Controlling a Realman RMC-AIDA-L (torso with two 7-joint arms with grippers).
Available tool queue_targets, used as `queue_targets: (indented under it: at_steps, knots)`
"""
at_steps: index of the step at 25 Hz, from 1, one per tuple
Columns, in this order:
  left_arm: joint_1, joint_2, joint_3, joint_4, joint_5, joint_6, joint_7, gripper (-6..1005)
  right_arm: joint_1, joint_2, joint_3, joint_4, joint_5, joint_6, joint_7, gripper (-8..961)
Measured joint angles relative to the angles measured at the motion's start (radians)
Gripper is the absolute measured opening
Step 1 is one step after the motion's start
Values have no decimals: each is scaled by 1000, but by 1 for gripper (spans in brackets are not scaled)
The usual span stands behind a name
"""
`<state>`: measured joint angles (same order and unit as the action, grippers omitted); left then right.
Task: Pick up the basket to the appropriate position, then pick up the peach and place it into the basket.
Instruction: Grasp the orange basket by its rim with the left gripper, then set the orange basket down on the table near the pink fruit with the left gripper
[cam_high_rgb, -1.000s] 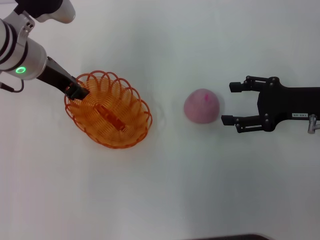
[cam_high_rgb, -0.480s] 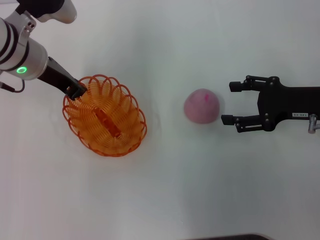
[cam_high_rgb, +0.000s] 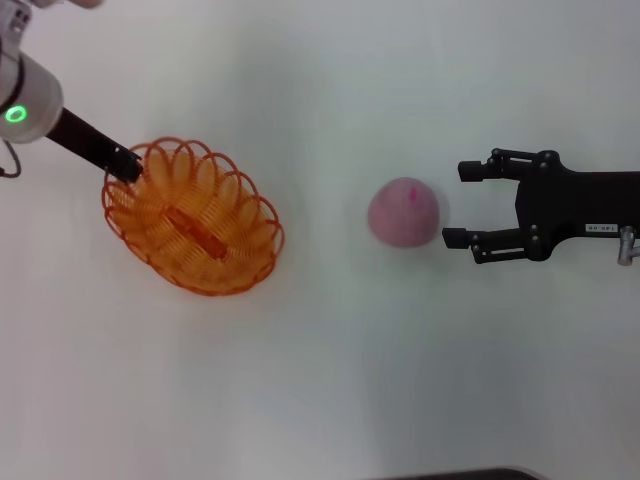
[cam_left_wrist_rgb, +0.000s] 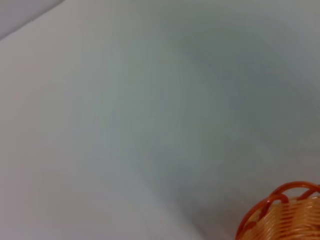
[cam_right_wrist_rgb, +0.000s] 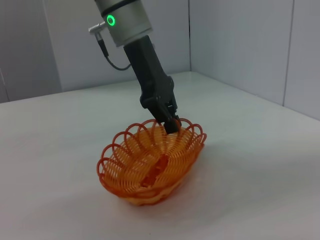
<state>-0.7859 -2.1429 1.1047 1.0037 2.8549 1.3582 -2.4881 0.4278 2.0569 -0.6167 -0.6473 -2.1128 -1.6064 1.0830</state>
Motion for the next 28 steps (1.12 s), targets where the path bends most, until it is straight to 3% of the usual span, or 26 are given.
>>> queue_targets:
  at_steps: [10,20,24,28]
  knots:
    - [-59,15,-231,-61,-34,203,-12,93,-1,0,2,0,1,-9,1,904]
    - [-23,35,-402,-75,-86,279,-24,54,-1,-1,2,0,1,-10,2,904]
    - [4,27,-462,-68,-88,298,-28,51,-2,-1,2,0,1,-11,2,904]
    - [51,0,-484,-30,-99,288,-42,50,-1,-1,2,0,2,-11,2,904]
